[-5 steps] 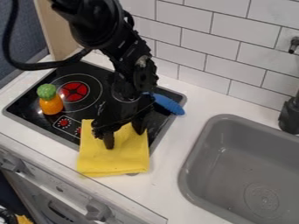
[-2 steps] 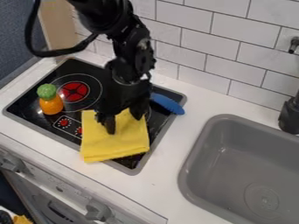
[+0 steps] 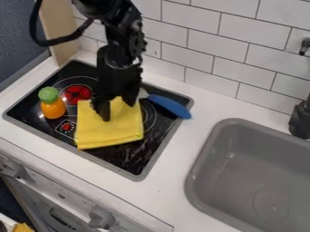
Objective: Moves a yellow cloth on the left burner
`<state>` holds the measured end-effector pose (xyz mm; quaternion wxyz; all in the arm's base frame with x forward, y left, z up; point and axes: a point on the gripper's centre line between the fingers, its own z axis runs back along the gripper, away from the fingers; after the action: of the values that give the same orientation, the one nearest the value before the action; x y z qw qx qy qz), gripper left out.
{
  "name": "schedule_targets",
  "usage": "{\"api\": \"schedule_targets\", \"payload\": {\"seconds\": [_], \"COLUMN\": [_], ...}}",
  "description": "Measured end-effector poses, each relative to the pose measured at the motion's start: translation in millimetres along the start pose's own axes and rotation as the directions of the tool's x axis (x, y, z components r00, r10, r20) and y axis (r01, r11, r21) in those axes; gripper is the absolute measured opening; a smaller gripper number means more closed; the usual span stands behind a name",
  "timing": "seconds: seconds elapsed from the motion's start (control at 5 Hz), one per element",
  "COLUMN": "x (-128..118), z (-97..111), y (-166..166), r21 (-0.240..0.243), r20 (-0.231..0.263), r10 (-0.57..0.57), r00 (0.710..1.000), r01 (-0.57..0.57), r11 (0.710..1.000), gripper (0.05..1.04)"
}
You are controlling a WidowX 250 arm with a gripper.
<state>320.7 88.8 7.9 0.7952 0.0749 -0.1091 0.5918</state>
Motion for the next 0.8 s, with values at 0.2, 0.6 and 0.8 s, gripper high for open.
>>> {"api": "schedule_targets", "payload": {"seconds": [0.2, 0.6, 0.8], "x": [14, 43, 59], "z": [-4, -13, -19], "y": [-8, -23, -33], "r21": [0.014, 0.045, 0.058], "r20": [-0.01, 0.017, -0.002], "r10": [0.035, 0.095, 0.127], "r00": [0.999, 0.995, 0.992], "r01": [-0.035, -0.095, -0.126], "r11": [0.999, 0.994, 0.99], "gripper": [1.0, 1.0, 1.0]}}
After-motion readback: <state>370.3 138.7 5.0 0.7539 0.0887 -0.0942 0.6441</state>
